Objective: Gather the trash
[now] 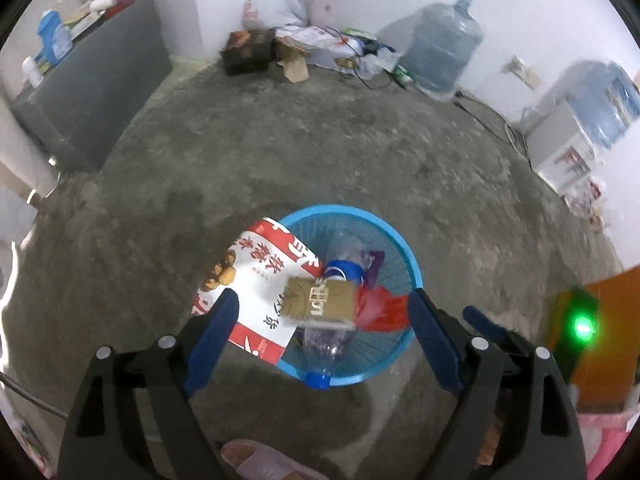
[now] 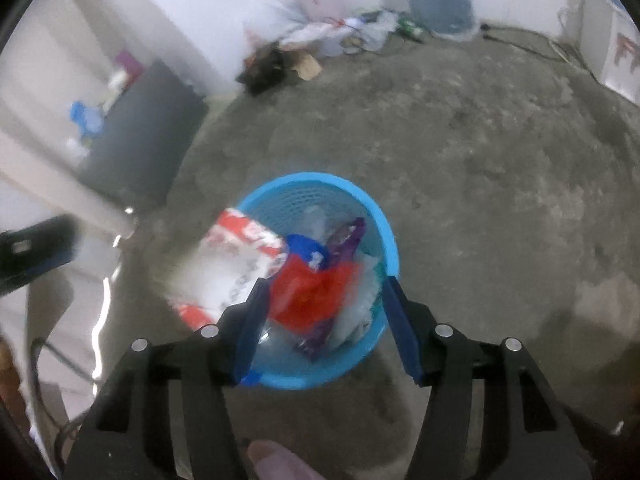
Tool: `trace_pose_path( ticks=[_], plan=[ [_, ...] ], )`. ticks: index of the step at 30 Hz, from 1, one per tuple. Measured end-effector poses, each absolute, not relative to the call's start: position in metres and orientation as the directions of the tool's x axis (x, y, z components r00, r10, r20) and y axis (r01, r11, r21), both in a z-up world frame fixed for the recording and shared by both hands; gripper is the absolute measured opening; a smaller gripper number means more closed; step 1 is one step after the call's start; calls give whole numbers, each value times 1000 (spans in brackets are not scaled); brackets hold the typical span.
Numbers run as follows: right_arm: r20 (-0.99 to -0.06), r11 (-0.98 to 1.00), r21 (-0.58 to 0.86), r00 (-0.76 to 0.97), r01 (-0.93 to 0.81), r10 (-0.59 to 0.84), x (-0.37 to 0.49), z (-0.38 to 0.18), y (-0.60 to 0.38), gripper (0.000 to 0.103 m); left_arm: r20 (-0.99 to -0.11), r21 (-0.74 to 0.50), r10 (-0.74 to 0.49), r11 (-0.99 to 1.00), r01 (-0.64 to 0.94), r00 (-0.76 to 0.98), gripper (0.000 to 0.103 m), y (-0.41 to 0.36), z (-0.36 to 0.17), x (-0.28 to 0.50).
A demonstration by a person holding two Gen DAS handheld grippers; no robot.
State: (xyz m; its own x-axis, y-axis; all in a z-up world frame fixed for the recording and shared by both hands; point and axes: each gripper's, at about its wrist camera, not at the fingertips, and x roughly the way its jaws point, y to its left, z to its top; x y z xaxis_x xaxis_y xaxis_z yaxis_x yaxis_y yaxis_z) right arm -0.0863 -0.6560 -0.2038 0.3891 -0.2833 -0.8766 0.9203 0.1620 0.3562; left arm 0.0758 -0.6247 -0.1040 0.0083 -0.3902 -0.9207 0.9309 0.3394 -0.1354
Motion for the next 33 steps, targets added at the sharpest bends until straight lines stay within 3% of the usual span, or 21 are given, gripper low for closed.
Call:
trace_pose_path(
  ticks=[10,21,26,28,33],
  plan=[
    [-841,152,413,440,898,-314,-108,-182,-631,56,-856,-156,-517,303,940,24,84,-569,-35,88],
    [-776,224,441,494,869,-392,-119,-111,-593,58,-763,-170,-641,317,933,79,84,-461,49,80],
    [-741,347,384,509,856,-437,-105,-60,-560,70,-717,-181,-684,369,912,134,86,-384,77,73],
    [-715,417,336,516,845,-471,-97,-33,-540,80,-695,-183,-697,410,894,177,90,-351,85,69],
    [-626,555,182,531,812,-571,-78,20,-483,95,-640,-128,-671,573,810,374,97,-264,102,58]
  ],
)
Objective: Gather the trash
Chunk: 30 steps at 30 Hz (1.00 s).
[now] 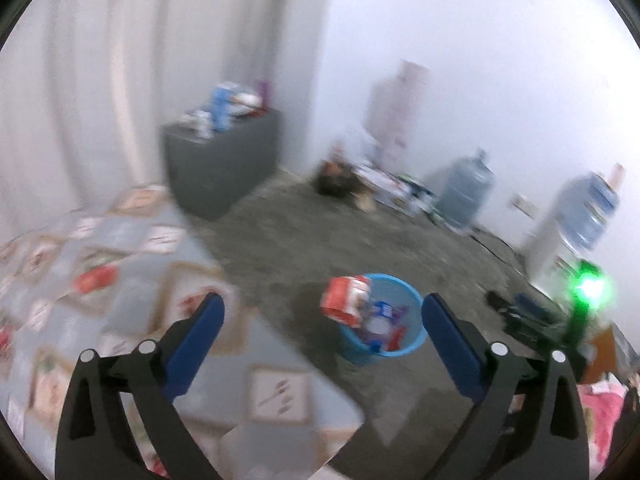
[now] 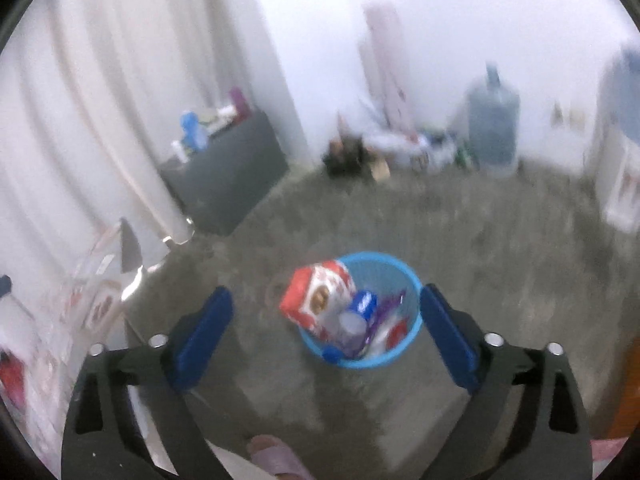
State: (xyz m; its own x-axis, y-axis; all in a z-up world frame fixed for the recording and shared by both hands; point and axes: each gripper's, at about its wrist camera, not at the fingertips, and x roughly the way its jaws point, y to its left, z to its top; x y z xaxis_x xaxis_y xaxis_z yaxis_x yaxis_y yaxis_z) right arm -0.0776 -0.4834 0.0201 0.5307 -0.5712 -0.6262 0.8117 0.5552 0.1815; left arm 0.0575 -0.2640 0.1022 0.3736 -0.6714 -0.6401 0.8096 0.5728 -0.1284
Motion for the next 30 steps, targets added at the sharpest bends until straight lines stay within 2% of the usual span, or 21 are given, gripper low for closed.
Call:
trace_pose_path(
  ticks=[3,7,10,12,16,23,30],
  plan=[
    [-584,647,107,575,755,-573,-60,40,-446,95,-627,-76,-598,684,726,499,97,-215,105,47],
    [-583,707,79,608,703,-539,-40,50,-413,95,-587,-14,-448,838,545,674,97,-159,103,34],
    [-591,747,38,618,664,-519,-24,52,-382,95,-560,-14,-385,890,456,734,97,-132,99,26],
    [-592,759,-9,608,651,-529,-16,52,-367,95,-552,6,-299,932,363,778,97,-115,93,18],
    [-610,784,-42,606,619,-511,-7,44,-337,95,-586,41,-208,958,285,783,97,-101,74,10],
    [-707,832,-123,540,541,-456,9,18,-296,95,-719,105,-98,963,247,688,97,-90,30,4],
    [-746,836,-133,502,532,-438,10,9,-284,95,-723,117,-54,973,200,689,97,-81,27,9]
  ],
)
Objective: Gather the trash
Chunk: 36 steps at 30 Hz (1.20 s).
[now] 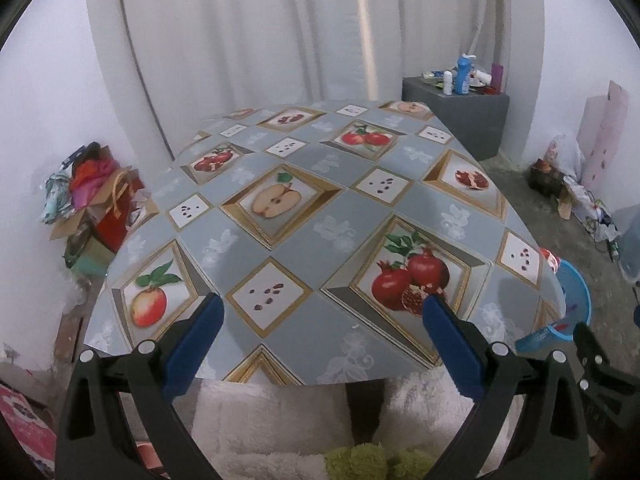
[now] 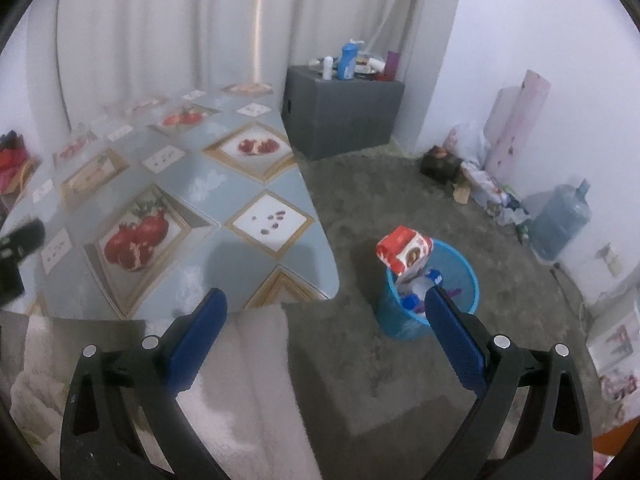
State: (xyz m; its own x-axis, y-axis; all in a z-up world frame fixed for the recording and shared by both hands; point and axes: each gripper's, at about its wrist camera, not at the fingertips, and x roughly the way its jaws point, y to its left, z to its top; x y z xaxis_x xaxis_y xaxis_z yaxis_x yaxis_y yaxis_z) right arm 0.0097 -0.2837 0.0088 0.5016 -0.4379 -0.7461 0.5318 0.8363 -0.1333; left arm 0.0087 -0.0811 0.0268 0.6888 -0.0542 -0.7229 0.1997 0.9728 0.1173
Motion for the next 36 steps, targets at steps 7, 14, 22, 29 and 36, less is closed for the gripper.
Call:
trace_pose_path(
  ticks=[7,14,22,29,36],
  plan=[
    [-755,829,-143,482,541,-445,12,5,-287,95,-750,122,-40,973,197,660,97,-82,21,16],
    [-759,824,-144,473,548,-447,14,5,-290,95,-756,123,-36,973,197,654,97,-82,18,19],
    [-759,828,-154,472,539,-449,17,5,-288,95,-760,121,-34,974,193,649,97,-81,16,20],
    [-758,828,-153,473,540,-449,17,4,-287,95,-760,122,-33,974,192,649,97,-80,16,19],
    [-758,828,-151,475,540,-448,18,4,-287,95,-763,122,-33,973,194,646,97,-80,16,20]
  ],
)
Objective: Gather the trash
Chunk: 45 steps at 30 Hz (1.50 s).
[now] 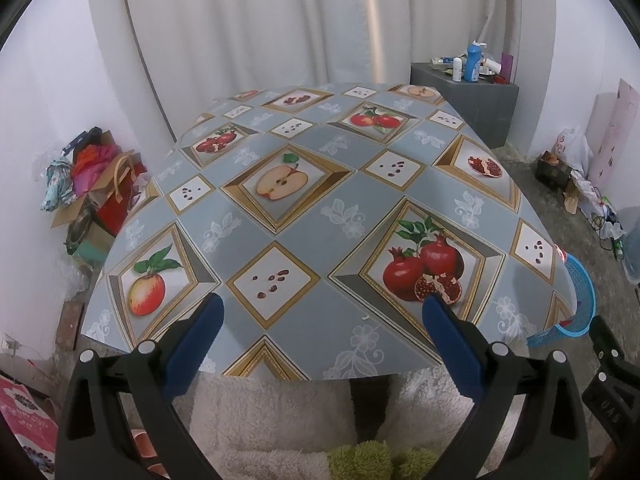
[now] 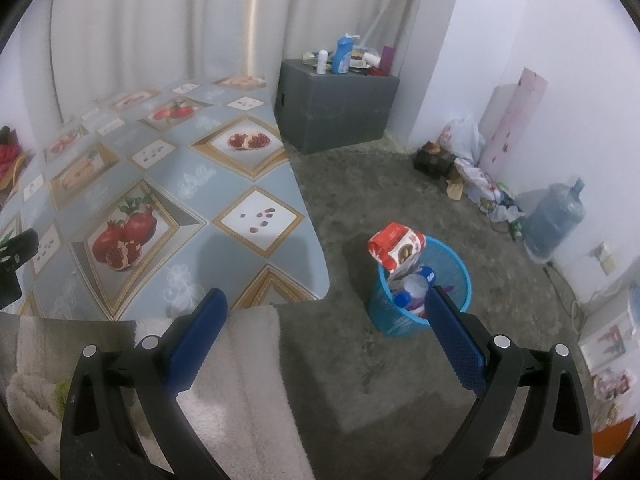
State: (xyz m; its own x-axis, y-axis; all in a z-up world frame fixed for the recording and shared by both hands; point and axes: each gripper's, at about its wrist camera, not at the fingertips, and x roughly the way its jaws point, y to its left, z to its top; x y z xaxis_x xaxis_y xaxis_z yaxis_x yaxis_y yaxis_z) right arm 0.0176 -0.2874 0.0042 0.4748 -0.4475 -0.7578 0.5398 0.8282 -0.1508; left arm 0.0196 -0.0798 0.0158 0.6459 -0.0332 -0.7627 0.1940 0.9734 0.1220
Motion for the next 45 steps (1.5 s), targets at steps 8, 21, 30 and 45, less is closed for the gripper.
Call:
trace_pose_path(
  ticks=[8,21,30,45],
  plan=[
    [-758,826,-152,472,543,-450,19,5,-286,95,-762,122,-33,974,193,646,97,-80,16,19],
    [-756,826,-153,473,543,-452,20,4,-286,95,-762,121,-34,974,194,647,97,-79,16,20],
    [-756,824,-154,472,546,-454,21,4,-284,95,-762,121,-34,973,194,646,97,-78,16,20],
    [-755,822,-154,471,549,-456,23,3,-282,95,-762,121,-35,973,195,647,97,-77,17,20]
  ],
)
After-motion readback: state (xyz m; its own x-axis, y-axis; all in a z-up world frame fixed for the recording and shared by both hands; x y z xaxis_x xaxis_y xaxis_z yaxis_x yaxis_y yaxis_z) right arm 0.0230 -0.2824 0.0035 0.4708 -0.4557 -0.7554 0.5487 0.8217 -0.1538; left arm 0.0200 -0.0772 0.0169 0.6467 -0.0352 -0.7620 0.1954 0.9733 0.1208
